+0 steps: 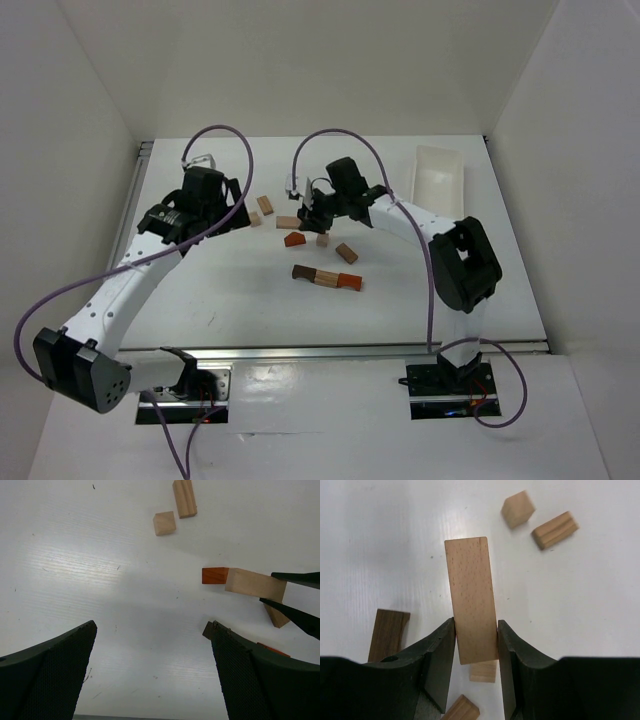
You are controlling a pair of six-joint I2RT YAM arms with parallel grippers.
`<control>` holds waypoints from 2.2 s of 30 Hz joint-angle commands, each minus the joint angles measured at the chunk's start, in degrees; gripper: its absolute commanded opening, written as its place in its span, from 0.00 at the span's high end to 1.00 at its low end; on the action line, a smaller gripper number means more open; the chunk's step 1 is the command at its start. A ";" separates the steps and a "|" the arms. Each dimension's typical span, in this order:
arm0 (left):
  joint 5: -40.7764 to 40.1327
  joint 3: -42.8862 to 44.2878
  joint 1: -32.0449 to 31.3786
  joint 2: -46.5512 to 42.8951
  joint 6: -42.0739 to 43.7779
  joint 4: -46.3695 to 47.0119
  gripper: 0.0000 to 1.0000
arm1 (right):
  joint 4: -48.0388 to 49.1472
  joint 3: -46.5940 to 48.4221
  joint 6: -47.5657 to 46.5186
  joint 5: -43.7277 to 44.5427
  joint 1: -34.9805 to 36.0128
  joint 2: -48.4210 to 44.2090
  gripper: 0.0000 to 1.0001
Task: Build the wood block tower
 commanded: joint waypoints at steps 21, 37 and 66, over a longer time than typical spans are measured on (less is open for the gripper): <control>9.08 -7.46 -0.69 -7.17 -1.76 5.55 0.00 | -4.42 -25.39 19.50 12.32 1.44 -27.77 0.98; 9.69 -8.61 -1.83 -7.70 -2.29 5.55 0.00 | -0.73 -27.34 23.81 17.94 8.21 -27.16 0.92; 8.64 -8.61 -1.83 -7.70 -2.81 4.50 0.00 | 2.09 -29.00 24.43 19.09 8.21 -25.41 0.92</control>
